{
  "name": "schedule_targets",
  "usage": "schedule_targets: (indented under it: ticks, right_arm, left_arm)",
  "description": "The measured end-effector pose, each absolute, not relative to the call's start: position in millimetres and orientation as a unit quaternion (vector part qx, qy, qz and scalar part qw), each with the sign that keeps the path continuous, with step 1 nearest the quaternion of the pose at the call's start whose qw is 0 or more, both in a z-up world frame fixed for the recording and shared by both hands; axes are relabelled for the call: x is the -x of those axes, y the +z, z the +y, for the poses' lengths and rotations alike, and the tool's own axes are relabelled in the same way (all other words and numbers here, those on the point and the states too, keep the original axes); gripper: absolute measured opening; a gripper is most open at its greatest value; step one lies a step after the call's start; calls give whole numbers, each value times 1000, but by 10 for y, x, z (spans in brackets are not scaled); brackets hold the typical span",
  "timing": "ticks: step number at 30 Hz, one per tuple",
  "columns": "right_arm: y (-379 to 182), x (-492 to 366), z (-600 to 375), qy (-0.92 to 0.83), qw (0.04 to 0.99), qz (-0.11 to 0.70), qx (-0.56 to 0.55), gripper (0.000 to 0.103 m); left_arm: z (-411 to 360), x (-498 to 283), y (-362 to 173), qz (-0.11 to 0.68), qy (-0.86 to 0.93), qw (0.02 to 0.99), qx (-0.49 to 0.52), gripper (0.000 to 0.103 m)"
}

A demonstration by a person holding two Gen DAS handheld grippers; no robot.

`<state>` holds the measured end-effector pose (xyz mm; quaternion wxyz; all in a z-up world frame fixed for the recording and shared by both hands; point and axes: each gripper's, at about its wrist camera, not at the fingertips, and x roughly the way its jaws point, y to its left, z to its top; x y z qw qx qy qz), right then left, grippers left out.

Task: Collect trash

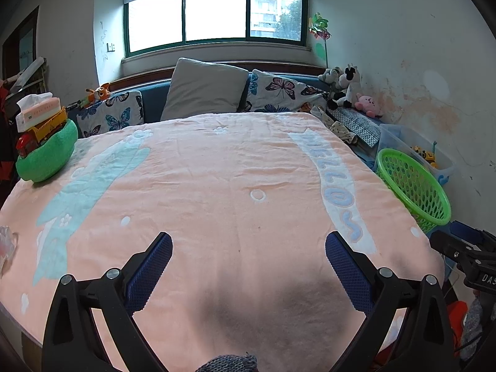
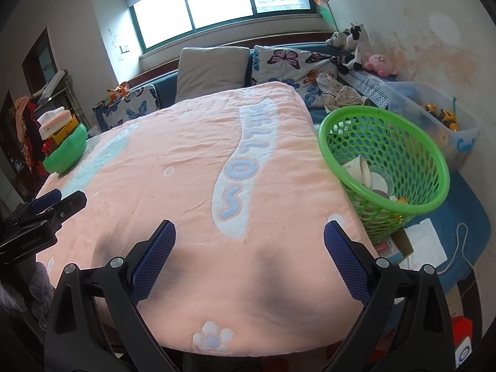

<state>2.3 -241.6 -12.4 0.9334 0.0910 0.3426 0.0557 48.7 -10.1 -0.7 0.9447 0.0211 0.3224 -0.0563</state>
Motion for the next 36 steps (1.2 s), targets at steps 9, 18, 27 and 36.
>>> schedule_targets:
  ticks: [9, 18, 27, 36]
  right_arm:
    - [-111, -15, -2398, 56, 934, 341, -89, 96]
    - [-89, 3, -2399, 58, 936, 335, -86, 96]
    - [-77, 6, -2395, 56, 938, 331, -81, 96]
    - [-67, 0, -2382, 56, 939, 330, -77, 96]
  left_arm:
    - [-135, -450, -23, 324, -58, 944, -21, 96]
    - [-127, -445, -9, 323, -56, 945, -21, 96]
    - [-110, -419, 7, 318, -47, 947, -27, 96]
    - [-86, -416, 5, 314, -43, 948, -28, 96]
